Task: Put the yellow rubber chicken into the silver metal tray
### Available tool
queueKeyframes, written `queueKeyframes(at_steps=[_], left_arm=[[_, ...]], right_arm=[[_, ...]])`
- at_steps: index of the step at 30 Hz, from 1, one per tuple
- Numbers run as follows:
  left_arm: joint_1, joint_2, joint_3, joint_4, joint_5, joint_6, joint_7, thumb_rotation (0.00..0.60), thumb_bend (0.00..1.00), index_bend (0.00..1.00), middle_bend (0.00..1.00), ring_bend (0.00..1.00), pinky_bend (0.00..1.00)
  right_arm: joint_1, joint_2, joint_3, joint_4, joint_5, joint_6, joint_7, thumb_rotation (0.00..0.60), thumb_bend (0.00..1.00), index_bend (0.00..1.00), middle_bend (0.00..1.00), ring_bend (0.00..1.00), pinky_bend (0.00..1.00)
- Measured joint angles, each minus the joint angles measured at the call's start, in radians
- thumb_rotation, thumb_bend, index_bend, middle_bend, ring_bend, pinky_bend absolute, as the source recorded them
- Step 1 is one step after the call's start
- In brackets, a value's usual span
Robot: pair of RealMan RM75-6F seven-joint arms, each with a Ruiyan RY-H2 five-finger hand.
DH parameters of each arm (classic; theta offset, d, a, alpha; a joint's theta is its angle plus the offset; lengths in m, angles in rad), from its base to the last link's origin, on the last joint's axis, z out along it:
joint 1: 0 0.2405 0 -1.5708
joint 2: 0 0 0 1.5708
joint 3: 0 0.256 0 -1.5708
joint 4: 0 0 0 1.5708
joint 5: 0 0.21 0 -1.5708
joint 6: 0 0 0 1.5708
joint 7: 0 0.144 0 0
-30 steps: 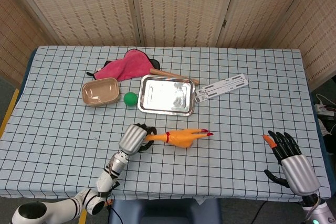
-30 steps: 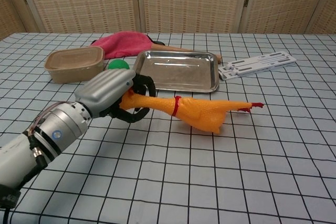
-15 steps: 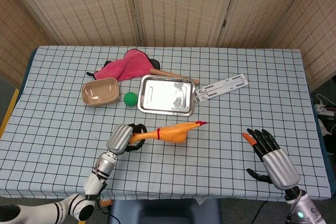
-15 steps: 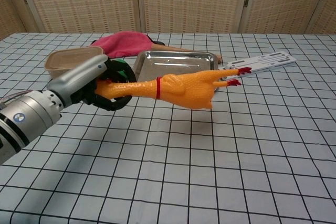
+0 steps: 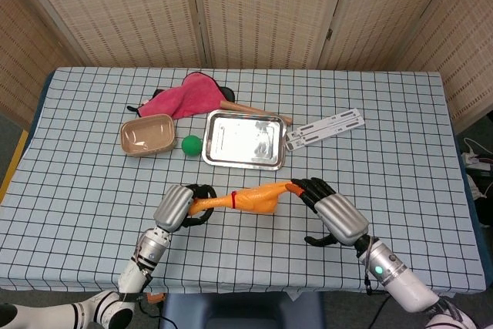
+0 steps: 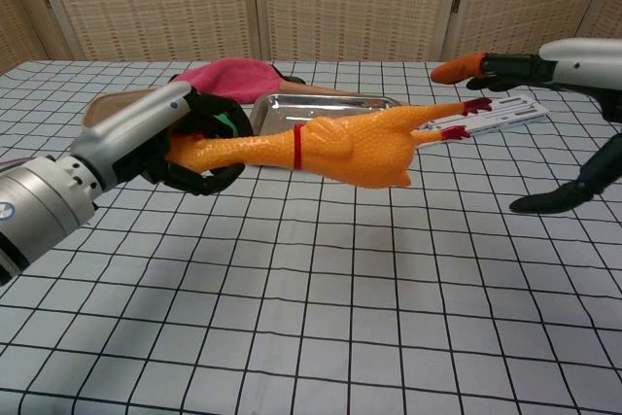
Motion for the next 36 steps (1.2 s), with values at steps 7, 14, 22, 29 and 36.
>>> queueKeyframes(at_steps=[7, 14, 22, 29, 36], left_arm=[[0.009, 0.035, 0.002, -0.051, 0.014, 0.015, 0.012, 0.6, 0.77, 0.77, 0.69, 0.55, 0.67], [0.011, 0.045, -0.002, -0.07, 0.012, 0.015, 0.016, 0.6, 0.77, 0.77, 0.69, 0.55, 0.67], [0.013, 0.055, -0.003, -0.081, 0.013, 0.016, 0.013, 0.6, 0.77, 0.77, 0.69, 0.55, 0.66], [0.016, 0.064, 0.003, -0.09, 0.02, 0.016, -0.001, 0.6, 0.77, 0.77, 0.69, 0.55, 0.67], [0.017, 0.073, 0.005, -0.104, 0.025, 0.016, -0.003, 0.6, 0.77, 0.77, 0.69, 0.55, 0.66]], right_arm=[[0.144, -0.114, 0.07, -0.012, 0.312, -0.044, -0.247, 0.6, 0.13, 0.0, 0.0, 0.0, 0.0], [0.265, -0.234, 0.093, 0.001, 0.489, -0.027, -0.373, 0.6, 0.13, 0.0, 0.0, 0.0, 0.0], [0.299, -0.293, 0.083, 0.026, 0.503, 0.068, -0.442, 0.6, 0.18, 0.3, 0.33, 0.25, 0.35], [0.307, -0.293, 0.075, 0.04, 0.513, 0.108, -0.458, 0.6, 0.29, 0.53, 0.49, 0.46, 0.69], [0.293, -0.312, 0.075, 0.059, 0.442, 0.126, -0.381, 0.6, 0.41, 0.95, 0.75, 0.78, 1.0]])
